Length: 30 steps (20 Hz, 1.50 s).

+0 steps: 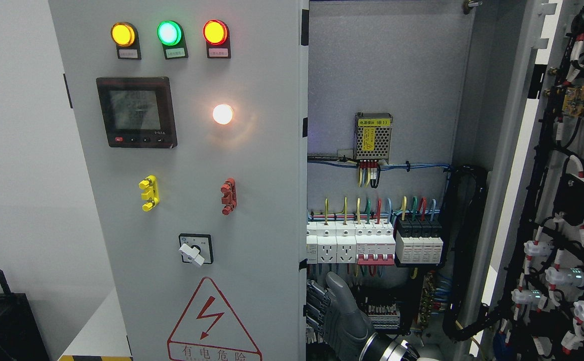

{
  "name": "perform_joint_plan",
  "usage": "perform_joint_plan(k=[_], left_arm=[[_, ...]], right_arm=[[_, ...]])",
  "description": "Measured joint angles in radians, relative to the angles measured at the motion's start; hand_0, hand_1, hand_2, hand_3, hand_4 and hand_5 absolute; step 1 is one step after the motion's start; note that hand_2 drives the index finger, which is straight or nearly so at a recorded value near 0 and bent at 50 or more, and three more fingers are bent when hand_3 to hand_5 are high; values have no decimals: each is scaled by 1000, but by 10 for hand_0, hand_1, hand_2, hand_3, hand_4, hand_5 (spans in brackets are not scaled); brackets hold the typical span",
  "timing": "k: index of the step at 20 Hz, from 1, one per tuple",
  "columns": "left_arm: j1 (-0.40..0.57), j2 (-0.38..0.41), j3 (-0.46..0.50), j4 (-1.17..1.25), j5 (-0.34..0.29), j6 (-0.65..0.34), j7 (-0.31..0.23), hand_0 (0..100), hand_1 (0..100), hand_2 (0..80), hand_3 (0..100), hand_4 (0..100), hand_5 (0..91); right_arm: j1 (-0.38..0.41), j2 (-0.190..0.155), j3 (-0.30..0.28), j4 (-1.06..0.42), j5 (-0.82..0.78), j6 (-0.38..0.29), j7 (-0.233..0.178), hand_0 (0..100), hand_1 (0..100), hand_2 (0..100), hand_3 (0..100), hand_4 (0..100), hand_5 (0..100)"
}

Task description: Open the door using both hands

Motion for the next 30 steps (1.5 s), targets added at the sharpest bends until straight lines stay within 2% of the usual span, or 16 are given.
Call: perform_joint_plan(k=[10, 17, 27, 30], left_arm=[[0, 0, 0, 0, 0, 0, 0, 0, 0, 0, 0, 43, 0], [0, 0, 0, 0, 0, 0, 0, 0, 0, 0, 0, 43, 0], [0, 0, 0, 0, 0, 0, 0, 0, 0, 0, 0, 43, 0], [0, 0, 0, 0, 0, 0, 0, 0, 0, 0, 0, 43, 0]], right_arm=[[2, 0, 7, -11, -2, 4, 60, 0, 0, 0, 0, 0, 0], [-8, 1, 13, -14, -3, 37, 75, 0, 0, 0, 0, 0, 0], [-22, 6, 33, -3, -3, 44, 88, 0, 0, 0, 0, 0, 0], [-24, 7, 36, -1, -4, 44, 112, 0, 0, 0, 0, 0, 0]])
